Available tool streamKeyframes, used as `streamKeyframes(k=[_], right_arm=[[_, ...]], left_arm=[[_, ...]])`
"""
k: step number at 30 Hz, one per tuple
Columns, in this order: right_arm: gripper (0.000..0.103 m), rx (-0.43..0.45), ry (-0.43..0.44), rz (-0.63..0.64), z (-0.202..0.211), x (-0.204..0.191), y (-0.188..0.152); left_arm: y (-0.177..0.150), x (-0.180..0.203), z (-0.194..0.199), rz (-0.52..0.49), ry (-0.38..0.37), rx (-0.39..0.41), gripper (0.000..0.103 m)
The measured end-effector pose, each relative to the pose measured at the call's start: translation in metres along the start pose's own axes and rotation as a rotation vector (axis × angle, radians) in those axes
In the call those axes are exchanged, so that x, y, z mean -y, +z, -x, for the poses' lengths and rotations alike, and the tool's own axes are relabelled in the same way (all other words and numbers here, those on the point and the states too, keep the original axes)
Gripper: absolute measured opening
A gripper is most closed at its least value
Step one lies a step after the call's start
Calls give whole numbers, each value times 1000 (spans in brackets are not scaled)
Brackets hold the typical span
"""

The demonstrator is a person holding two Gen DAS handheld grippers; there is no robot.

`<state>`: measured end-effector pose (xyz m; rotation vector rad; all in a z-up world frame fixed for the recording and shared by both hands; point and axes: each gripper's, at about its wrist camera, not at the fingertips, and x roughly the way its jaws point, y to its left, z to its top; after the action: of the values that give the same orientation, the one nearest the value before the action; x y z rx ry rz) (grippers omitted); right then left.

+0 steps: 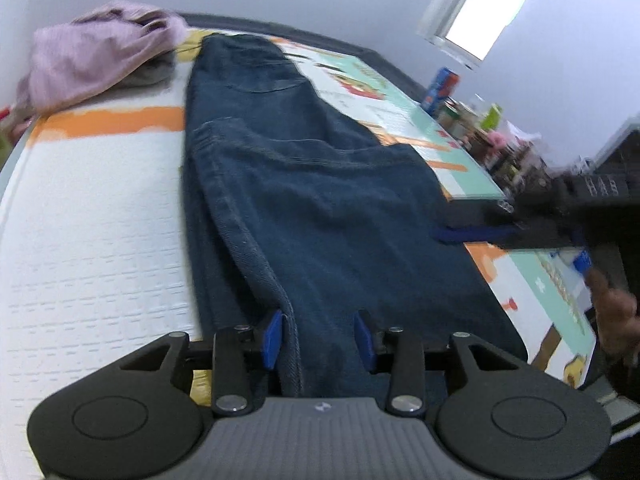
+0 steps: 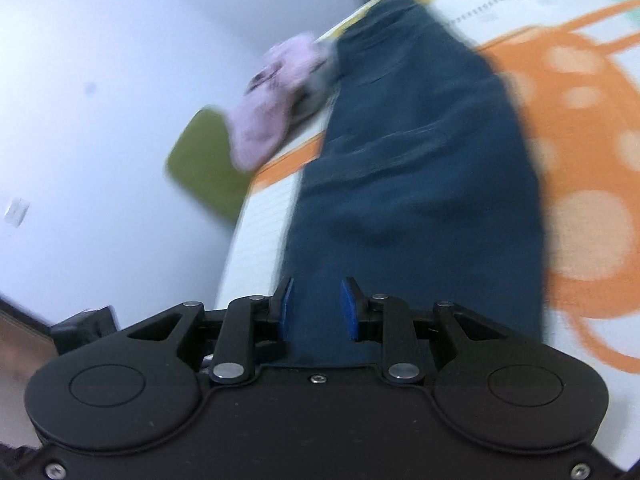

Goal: Fold clothes

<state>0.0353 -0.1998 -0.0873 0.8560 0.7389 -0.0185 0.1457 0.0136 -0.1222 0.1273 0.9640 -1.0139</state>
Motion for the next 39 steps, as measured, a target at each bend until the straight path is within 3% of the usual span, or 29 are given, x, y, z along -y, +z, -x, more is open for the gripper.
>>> streamKeyframes(k=[3,7,14,20,27,31,39], right_arm=[[26,-106,26,45,-32,-23,13],[26,-232,31,55,-74,-43,19],[25,-375,-83,105,-122,-59,13],[19,-397,-181,122,-127,-52,11],[14,-374,-223,81,-115,-32,15],[18,-353,-272,63,-108,-21,18],[18,-350,-256,26,-100,-14,16]], left_arm=[[-5,11,-4,-45,8,-7,45],[-8,11,-6,-33,-7,-3,47],[-11,5,1,-20,-11,3,47],[-18,-5,12,-8,6,-4,47],[-20,-27,26,49,97,36,48],[-11,-36,24,38,100,67,48],[-2,-40,1,-13,72,55,47]])
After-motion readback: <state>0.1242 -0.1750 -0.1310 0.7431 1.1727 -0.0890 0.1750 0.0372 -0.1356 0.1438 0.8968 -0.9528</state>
